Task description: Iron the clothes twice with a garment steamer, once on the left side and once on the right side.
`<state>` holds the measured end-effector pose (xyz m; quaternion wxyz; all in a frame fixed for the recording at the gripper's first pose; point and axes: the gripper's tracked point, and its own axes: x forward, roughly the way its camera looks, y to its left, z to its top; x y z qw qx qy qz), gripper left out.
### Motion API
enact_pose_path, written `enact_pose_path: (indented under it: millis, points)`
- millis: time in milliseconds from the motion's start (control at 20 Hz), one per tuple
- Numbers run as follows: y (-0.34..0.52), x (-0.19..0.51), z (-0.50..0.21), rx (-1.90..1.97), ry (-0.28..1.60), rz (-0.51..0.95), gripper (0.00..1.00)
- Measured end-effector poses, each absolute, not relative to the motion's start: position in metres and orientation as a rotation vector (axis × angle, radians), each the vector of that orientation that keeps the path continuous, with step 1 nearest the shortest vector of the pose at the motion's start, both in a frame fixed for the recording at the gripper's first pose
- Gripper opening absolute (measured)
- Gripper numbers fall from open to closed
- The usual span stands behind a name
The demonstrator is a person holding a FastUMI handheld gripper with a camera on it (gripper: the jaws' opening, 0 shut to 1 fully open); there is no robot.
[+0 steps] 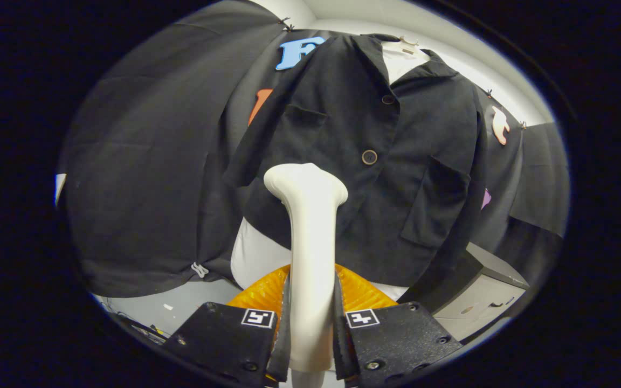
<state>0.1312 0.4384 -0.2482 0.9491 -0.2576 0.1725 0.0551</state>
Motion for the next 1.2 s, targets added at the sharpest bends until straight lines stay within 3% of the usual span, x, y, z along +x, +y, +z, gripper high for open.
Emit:
enact_pose_path:
  millis: [650,900,1200]
  points:
    - [0.407,0.077,-0.287,-0.556,0.484,0.052,0.35]
    - [0.376,0.048,-0.229,-0.487,0.429,0.042,0.35]
    - [0.275,0.003,-0.164,-0.406,0.396,-0.067,0.35]
